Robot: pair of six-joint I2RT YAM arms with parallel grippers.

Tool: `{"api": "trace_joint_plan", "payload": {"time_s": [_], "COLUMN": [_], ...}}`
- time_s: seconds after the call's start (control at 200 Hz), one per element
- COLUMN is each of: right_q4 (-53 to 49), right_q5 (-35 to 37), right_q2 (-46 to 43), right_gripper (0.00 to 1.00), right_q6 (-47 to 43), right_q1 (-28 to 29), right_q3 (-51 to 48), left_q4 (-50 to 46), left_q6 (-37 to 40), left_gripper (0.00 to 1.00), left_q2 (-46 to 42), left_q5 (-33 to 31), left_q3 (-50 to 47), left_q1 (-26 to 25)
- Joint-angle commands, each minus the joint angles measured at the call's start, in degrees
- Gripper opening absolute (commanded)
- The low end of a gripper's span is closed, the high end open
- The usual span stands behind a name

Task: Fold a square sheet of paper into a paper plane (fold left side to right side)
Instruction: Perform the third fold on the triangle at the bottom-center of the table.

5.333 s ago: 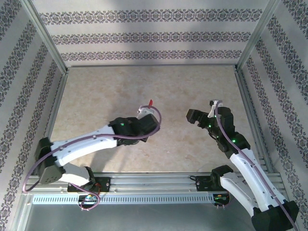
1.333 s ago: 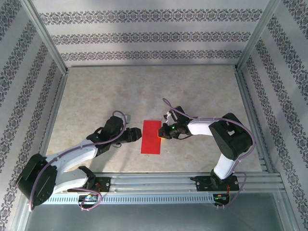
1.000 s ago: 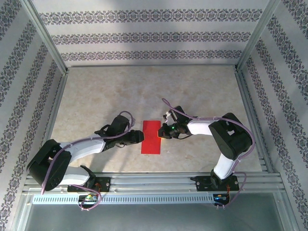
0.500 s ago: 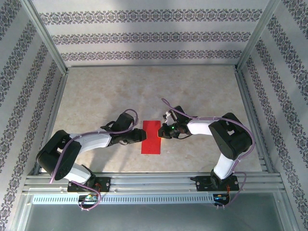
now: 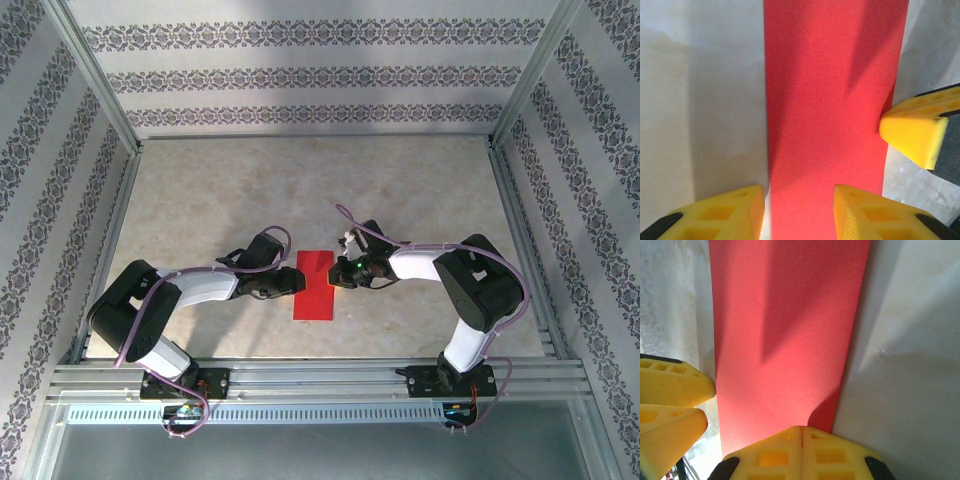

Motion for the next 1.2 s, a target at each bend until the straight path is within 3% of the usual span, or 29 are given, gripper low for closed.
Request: {"api": "trace_joint_plan", "payload": {"time_s": [0.0,0.47,1.194], "right_q4": [-3.2,-3.2,-3.5], "right_q5": [2.4,2.3,2.1], "right_q2": [2.5,3.0,3.1], "right_gripper": [0.00,0.00,0.00], "right_q6": [-1.4,-1.4,-1.9], "right_q1": [0.2,0.1,0.1], "right_q3": [-0.1,0.2,0.2], "left_q4": [2.8,6.6,10.2], "left_q6": [0.7,-1.5,-2.3], "left_gripper": [0.41,0.38,0.45], "left_q2": [2.3,2.9,0.2], "left_q5": [3.0,7.5,5.0], "left_q3": [0.7,0.3,0.7], "left_q1": [0.0,-0.1,0.5]}}
